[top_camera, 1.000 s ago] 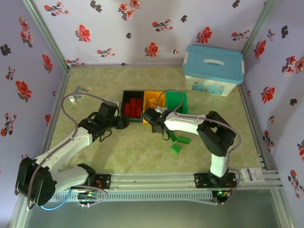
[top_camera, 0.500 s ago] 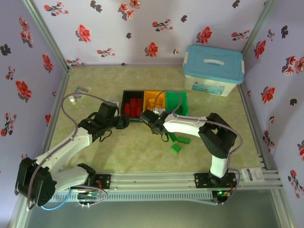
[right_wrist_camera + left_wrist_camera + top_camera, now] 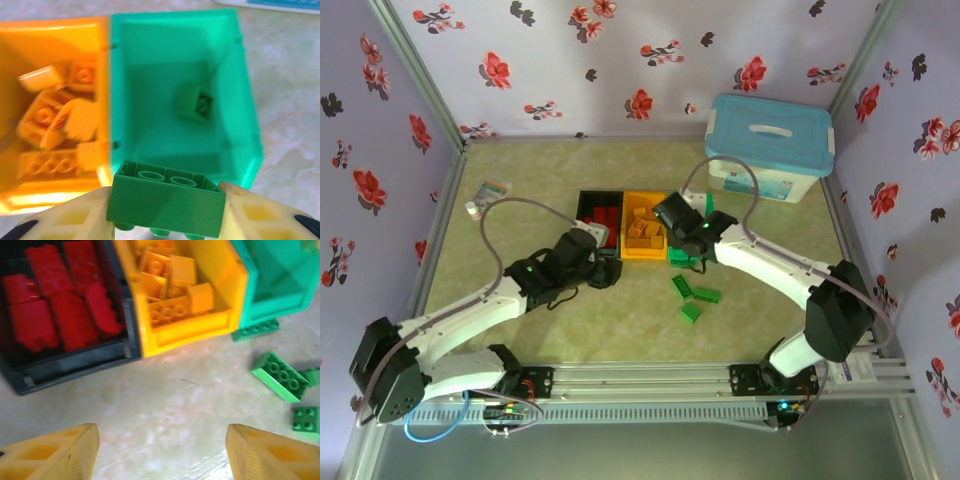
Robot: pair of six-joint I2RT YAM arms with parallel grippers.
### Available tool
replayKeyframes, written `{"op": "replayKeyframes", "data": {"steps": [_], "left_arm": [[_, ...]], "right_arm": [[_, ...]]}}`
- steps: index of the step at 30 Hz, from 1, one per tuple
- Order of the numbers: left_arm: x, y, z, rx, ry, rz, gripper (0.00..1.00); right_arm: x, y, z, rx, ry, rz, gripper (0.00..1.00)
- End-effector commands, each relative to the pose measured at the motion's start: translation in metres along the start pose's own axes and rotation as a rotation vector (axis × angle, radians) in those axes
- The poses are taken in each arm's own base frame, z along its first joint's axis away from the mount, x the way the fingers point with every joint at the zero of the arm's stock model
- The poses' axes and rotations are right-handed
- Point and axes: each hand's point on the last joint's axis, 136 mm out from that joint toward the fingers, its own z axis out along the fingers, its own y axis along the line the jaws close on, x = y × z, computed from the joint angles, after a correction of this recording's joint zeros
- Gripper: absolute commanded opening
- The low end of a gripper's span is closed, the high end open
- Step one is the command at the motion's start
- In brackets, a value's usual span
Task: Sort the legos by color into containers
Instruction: Place the lego in the container, then pick up the lego from the middle-left of the table.
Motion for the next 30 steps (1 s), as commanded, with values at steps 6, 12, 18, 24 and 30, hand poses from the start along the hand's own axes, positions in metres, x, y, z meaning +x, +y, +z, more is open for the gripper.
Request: {"op": "replayKeyframes", "data": {"steps": [6, 12, 18, 24, 30], "left_arm": [[0.03, -0.056, 0.034, 0.029, 0.075, 0.037, 0.68], [0.039, -0.087, 0.043, 0.067, 0.106, 0.081, 0.68], [0.052, -0.124, 0.058, 0.102, 0.183, 0.175, 0.68], [0.069, -0.167, 0.071, 0.165, 0.262, 0.275, 0.69], [0.09, -0.19, 0.082, 0.187, 0.335, 0.328, 0.69]], "right_arm": [[-0.022, -0.004, 0.024, -0.052, 0.047, -0.028, 0.56], [-0.034, -0.004, 0.01, -0.073, 0.016, -0.021, 0.91], [-0.022, -0.022, -0.006, -0.079, -0.013, 0.024, 0.92], [-0.003, -0.047, -0.014, -0.049, -0.031, 0.058, 0.93], [0.014, -0.06, -0.014, -0.04, -0.025, 0.084, 0.94]]}}
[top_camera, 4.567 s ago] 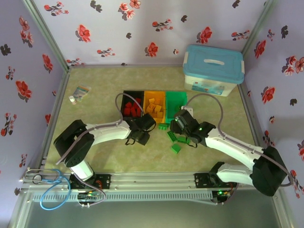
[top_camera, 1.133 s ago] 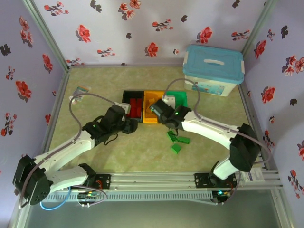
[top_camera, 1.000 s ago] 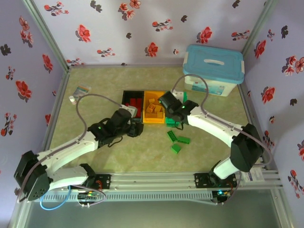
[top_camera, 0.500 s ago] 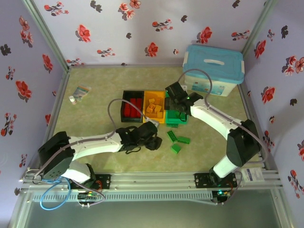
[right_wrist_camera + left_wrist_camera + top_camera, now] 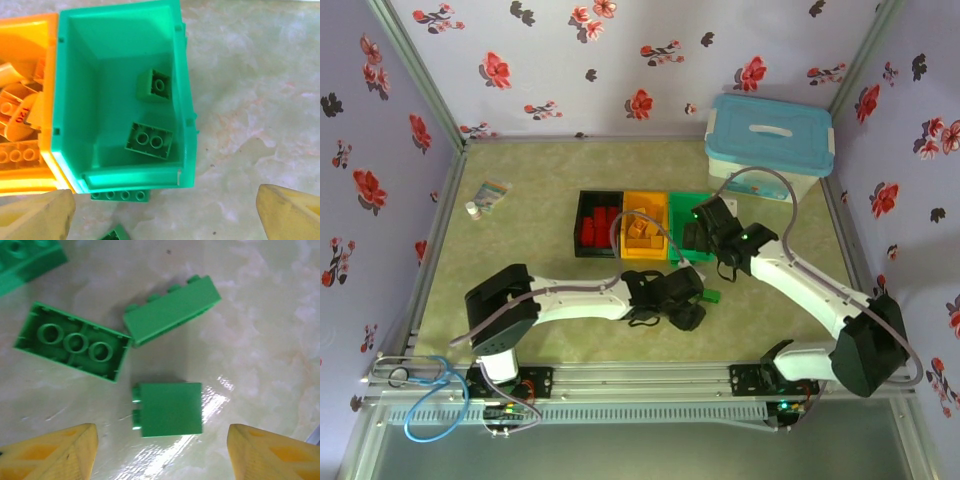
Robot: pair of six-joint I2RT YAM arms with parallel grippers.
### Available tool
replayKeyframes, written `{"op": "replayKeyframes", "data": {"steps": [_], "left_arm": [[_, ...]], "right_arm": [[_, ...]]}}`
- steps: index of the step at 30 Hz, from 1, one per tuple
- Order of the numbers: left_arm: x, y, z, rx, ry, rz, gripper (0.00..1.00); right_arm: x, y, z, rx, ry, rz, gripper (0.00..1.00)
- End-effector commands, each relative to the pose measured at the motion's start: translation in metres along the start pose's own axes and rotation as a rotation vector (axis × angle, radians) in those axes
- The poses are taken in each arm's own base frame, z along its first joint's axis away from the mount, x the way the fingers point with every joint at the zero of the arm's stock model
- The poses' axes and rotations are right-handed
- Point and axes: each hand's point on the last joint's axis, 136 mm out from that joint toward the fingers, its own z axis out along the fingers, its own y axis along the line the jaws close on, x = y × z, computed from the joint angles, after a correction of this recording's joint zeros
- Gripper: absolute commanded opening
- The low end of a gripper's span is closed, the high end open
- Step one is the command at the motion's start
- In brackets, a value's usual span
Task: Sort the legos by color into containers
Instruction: Pick up the lego from the middle-left of the table.
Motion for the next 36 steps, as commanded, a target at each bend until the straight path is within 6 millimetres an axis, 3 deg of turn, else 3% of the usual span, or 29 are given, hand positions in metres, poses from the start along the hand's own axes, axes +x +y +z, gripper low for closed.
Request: {"op": "replayKeyframes", "data": {"steps": [1, 10, 16, 36], "left_arm": [[0.013, -0.009, 0.01, 0.002, 0.075, 0.047, 0.69], [0.024, -0.005, 0.03, -0.042, 0.133, 0.061, 0.68], [0.03, 0.0, 0.038, -0.071, 0.152, 0.061, 0.61], [0.016, 0.01, 0.034, -0.126, 0.122, 0.062, 0.38]], "right_arm": [[0.0, -0.009, -0.002, 0.016, -0.031, 0.047, 0.94], [0.005, -0.016, -0.006, 0.013, -0.043, 0.068, 0.94], [-0.001, -0.03, -0.017, 0.04, -0.092, 0.097, 0.94], [-0.002, -0.08, -0.044, 0.093, -0.176, 0.198, 0.94]]}}
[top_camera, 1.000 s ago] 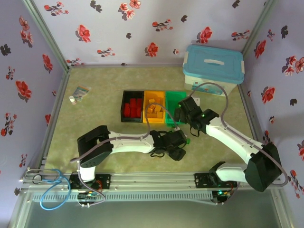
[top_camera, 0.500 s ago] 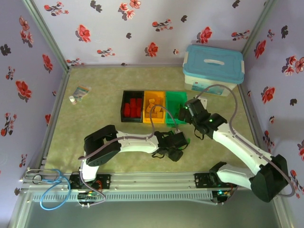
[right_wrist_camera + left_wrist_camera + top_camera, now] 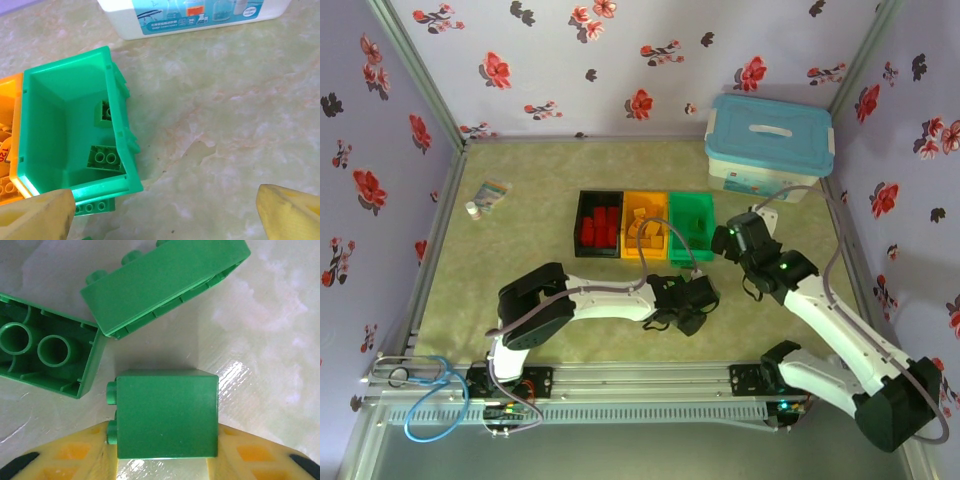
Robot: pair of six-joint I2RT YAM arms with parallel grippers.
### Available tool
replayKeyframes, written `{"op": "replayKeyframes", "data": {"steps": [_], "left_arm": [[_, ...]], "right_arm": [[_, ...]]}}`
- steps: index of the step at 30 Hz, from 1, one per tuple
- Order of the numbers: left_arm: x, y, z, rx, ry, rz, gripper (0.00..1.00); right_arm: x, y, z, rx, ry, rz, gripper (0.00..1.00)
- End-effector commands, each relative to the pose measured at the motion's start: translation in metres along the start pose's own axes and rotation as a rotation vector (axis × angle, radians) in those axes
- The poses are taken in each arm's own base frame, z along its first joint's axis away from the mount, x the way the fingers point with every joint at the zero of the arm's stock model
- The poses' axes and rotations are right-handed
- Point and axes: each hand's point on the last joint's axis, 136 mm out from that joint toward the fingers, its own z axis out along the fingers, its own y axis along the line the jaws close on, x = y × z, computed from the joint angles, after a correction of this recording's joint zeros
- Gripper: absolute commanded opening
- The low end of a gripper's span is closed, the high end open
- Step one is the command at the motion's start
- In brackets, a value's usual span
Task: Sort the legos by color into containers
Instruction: Pick up the lego from the middle-left of the table, then place the lego in the container.
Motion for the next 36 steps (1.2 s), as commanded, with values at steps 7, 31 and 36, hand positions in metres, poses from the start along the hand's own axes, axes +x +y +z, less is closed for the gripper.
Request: {"op": "replayKeyframes", "data": {"steps": [7, 31, 36], "left_arm": [[-0.039, 0.035, -0.043, -0.012, -0.115, -0.082, 0.38], [-0.198, 0.152, -0.082, -0.072, -0.285, -0.213, 0.7], [-0.174, 0.154, -0.086, -0.065, -0.291, -0.232, 0.69]], "right_arm": [[0.008, -0.03, -0.002, 0.068, 0.001, 0.041, 0.94], [0.036, -0.03, 0.009, 0.036, 0.096, 0.031, 0.95], [0.05, -0.016, 0.021, -0.013, 0.168, 0.004, 0.92]]}}
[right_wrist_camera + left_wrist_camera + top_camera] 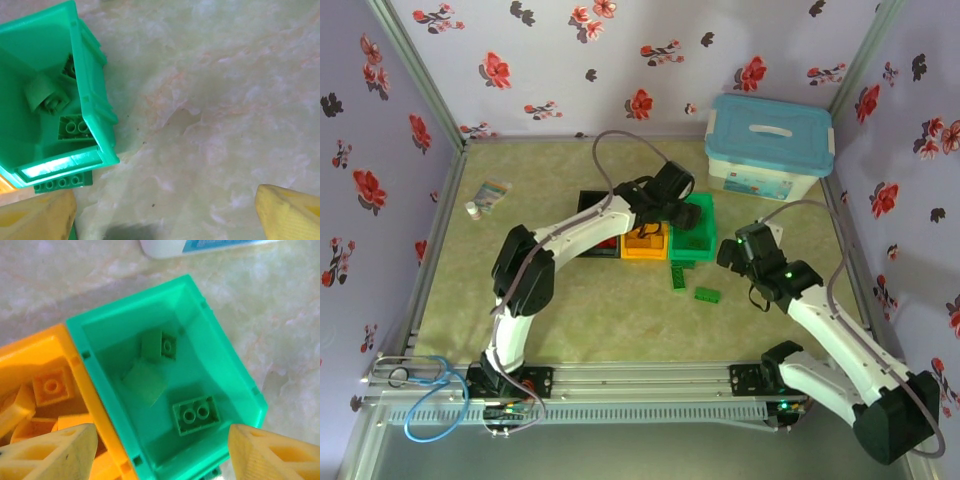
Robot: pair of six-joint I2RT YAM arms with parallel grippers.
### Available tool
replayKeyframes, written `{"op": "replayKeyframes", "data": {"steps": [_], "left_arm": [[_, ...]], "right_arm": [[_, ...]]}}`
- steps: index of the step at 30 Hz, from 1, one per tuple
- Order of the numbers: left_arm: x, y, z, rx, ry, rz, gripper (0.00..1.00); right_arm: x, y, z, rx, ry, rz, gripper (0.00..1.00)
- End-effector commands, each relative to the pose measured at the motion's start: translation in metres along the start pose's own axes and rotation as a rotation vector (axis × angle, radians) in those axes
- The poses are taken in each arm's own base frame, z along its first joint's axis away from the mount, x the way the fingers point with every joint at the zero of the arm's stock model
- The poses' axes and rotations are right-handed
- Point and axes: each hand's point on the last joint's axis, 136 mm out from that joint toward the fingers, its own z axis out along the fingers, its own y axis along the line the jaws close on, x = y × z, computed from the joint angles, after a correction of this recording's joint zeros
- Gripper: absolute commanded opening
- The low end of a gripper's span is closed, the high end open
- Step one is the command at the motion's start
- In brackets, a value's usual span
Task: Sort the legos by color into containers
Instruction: Place the lego in the container, then move the container to the top-center of the table.
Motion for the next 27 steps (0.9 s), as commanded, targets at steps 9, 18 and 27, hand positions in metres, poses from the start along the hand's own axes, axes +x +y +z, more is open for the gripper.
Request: {"op": "replayKeyframes", "data": {"steps": [9, 18, 27], "left_arm": [[0.06, 0.018, -0.05, 0.052, -0.044, -0.044, 0.68], [0.106, 0.029, -0.058, 0.064, -0.022, -0.089, 0.66], [0.127, 0.017, -0.06, 0.068, -0.006, -0.065, 0.66]], "right_arm": [[0.038, 0.007, 0.046, 0.031, 0.185, -0.061, 0.9], [0.048, 0.012, 0.081, 0.093, 0.256, -0.106, 0.88], [0.03, 0.025, 0.11, 0.144, 0.247, -0.154, 0.88]]}}
